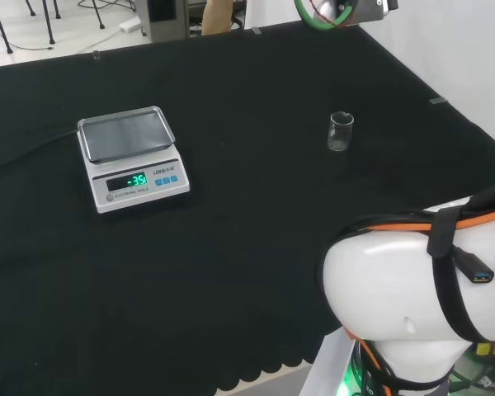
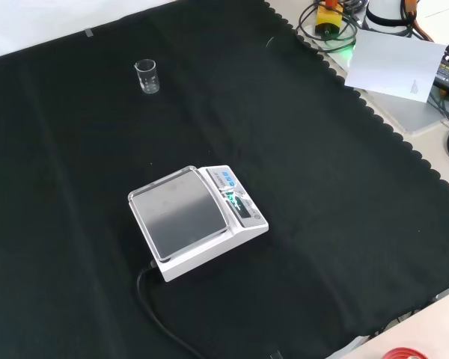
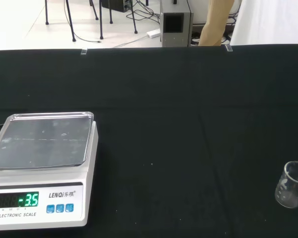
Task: Pick up the beaker.
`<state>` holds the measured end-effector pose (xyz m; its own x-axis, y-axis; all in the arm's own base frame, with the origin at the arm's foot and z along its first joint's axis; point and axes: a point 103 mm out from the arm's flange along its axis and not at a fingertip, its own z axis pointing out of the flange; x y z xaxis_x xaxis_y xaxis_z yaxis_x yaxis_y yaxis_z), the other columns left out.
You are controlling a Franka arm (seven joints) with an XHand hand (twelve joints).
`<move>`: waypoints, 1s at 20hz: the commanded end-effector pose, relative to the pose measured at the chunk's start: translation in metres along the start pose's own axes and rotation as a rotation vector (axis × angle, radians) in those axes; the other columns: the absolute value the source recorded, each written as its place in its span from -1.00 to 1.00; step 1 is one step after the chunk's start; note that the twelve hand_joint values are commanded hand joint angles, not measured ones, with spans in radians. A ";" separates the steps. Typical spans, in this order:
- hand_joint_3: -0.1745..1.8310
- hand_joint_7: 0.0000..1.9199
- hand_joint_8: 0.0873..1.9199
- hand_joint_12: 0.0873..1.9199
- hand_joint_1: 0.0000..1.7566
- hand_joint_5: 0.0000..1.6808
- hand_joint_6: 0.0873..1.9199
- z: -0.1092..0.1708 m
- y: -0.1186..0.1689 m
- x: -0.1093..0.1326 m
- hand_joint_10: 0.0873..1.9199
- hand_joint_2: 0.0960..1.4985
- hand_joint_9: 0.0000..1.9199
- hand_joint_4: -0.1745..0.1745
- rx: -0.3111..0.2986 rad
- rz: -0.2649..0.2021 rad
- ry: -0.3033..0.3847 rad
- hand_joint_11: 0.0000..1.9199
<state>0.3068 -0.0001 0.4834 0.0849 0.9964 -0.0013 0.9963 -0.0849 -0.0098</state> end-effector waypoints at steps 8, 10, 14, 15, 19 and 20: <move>-1.00 -0.90 -0.19 0.40 -0.16 -0.73 -0.69 -0.075 -0.031 0.079 -0.10 0.46 -0.77 -0.46 -0.142 -0.097 -0.014 -1.00; -1.00 -0.90 -0.19 0.41 -0.16 -0.72 -0.69 -0.061 -0.011 0.074 -0.09 0.46 -0.76 -0.47 -0.119 -0.102 -0.012 -1.00; -1.00 -0.89 -0.19 0.42 -0.16 -0.71 -0.69 -0.037 0.019 0.065 -0.09 0.47 -0.75 -0.48 -0.075 -0.096 -0.009 -1.00; -1.00 -0.89 -0.18 0.42 -0.16 -0.70 -0.69 -0.031 0.027 0.061 -0.09 0.47 -0.75 -0.48 -0.063 -0.092 0.007 -1.00; -1.00 -0.88 -0.18 0.43 -0.15 -0.69 -0.68 -0.014 0.056 0.044 -0.09 0.47 -0.74 -0.49 -0.090 -0.102 0.034 -1.00; -1.00 -0.86 -0.17 0.44 -0.15 -0.68 -0.67 -0.011 0.061 0.041 -0.08 0.47 -0.73 -0.51 -0.101 -0.101 0.027 -1.00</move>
<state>0.3023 0.0547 0.5515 0.0045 0.9999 -0.0091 0.9883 -0.0030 0.1525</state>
